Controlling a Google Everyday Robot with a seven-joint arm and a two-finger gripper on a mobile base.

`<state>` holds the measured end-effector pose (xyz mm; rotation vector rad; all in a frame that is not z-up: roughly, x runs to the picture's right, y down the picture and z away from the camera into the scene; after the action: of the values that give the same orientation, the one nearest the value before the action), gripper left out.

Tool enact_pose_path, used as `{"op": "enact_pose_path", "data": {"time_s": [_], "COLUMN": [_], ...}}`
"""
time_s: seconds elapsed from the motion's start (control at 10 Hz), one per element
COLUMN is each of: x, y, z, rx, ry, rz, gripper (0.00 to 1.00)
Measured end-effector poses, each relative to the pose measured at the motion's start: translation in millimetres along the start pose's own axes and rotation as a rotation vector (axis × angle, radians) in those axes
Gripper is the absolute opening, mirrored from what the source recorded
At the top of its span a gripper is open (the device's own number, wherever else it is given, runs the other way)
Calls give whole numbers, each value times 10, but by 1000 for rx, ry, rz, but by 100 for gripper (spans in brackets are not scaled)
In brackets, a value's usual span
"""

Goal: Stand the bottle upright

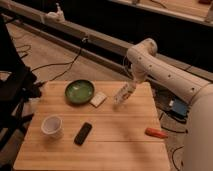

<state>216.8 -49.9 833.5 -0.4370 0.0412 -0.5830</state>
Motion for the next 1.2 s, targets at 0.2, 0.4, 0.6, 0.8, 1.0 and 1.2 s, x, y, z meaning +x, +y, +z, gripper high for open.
{"op": "enact_pose_path", "data": {"time_s": [0.2,0.4,0.6,0.8,1.0,1.2], "x": [31,20,-36,-249,-333,-332], "y": [-111,-216,-309,-391,-409,-407], "z": [-22,-62,-138,-286,-333,-333], "rx": [31,67,102,141,153,153], "ry": [30,41,63,80,86,86], "rz": [-26,-51,-144,-311,-372,-372], "gripper": [0,0,0,0,0,0]}}
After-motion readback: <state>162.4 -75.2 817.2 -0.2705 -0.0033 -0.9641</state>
